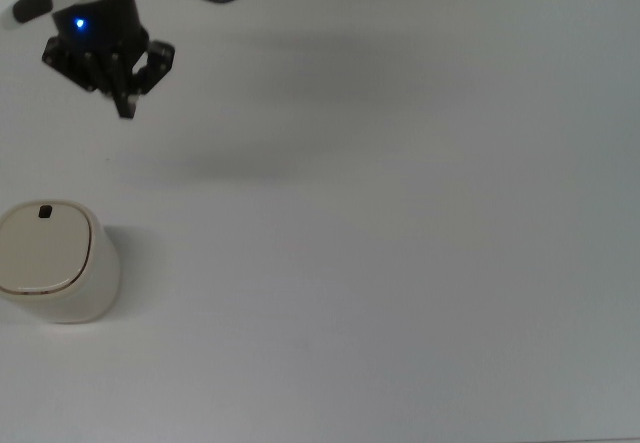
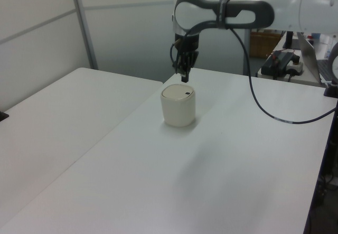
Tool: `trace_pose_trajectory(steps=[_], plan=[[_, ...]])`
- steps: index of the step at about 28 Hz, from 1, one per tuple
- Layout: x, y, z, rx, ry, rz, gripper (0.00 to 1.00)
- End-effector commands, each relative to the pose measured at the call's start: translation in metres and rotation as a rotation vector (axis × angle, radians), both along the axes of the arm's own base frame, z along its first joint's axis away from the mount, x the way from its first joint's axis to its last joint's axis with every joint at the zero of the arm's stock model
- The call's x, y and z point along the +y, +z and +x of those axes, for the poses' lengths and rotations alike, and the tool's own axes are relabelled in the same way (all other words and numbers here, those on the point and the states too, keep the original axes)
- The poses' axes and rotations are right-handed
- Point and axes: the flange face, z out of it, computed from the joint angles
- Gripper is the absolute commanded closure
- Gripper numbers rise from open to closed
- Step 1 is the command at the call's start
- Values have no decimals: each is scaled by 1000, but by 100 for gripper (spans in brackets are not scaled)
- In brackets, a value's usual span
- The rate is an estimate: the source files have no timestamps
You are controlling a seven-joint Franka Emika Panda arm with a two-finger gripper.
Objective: Open the trash can
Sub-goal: 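Lower the gripper onto the lid tab of the cream trash can, then hook the lid tab and lift the gripper upward to flip the lid open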
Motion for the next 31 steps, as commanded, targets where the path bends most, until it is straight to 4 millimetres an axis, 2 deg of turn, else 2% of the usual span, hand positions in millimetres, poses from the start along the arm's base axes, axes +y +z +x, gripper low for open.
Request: trace_pose_trajectory(steps=[1,6,7,12,17,18,22,25,29,31], plan=[[-29,-29,24,-97,-88,-6,100],[-61,-56,38,-169,-141,-30,100],[-71,-70,43,-177,-154,-36,100],[-112,-101,41,-168,-203,-51,100],[-128,-130,41,-125,-218,-57,100],[-134,-142,40,-106,-220,-61,100],[-135,-158,42,-73,-199,-100,100],[-135,-156,42,-76,-206,-95,100],[-139,-127,36,-121,-231,-61,100],[-138,-104,32,-167,-254,-9,100]])
